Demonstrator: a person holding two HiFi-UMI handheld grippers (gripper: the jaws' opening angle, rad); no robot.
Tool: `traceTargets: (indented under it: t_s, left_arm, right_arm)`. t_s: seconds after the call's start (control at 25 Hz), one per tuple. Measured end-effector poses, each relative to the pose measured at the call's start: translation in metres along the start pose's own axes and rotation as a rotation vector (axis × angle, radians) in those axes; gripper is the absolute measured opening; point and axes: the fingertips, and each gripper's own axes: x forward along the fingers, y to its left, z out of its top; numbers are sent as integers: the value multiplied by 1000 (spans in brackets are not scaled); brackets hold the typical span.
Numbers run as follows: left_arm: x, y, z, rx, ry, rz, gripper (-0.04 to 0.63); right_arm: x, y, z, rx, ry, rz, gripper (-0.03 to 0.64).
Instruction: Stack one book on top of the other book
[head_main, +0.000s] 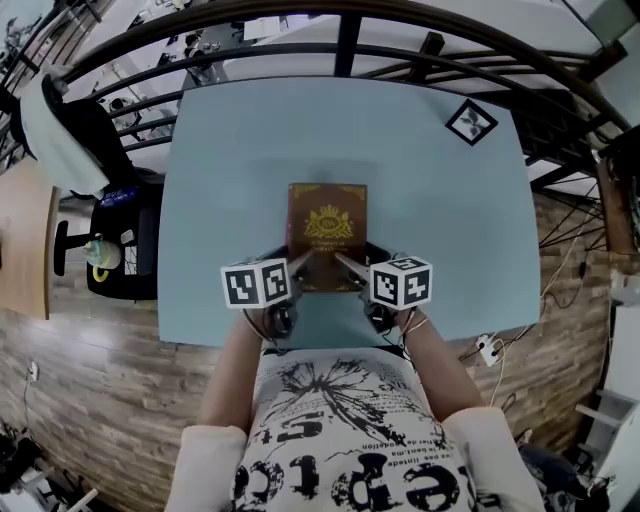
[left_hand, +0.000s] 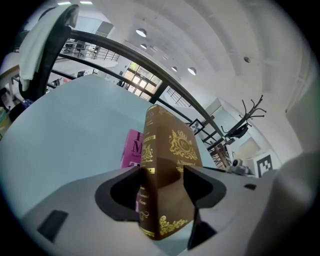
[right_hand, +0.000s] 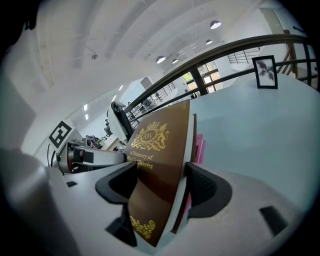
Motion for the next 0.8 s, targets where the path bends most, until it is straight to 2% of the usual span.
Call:
traceTargets:
  t_s: [0.16, 0.44, 0.68, 0.8]
  left_arm:
    - [-1, 21, -4, 13, 45, -4, 268]
    - [9, 38, -14, -8, 103, -23, 268]
    - [17, 48, -15, -30, 113, -35, 268]
    - [17, 50, -10, 4, 103, -29, 267]
  right_arm:
    - [16, 9, -11, 10, 16, -30, 298]
    - [28, 6, -26, 48, 62, -89, 298]
    - [36, -2, -33, 75, 86, -151, 295]
    - [37, -4, -36, 76, 94, -181, 288]
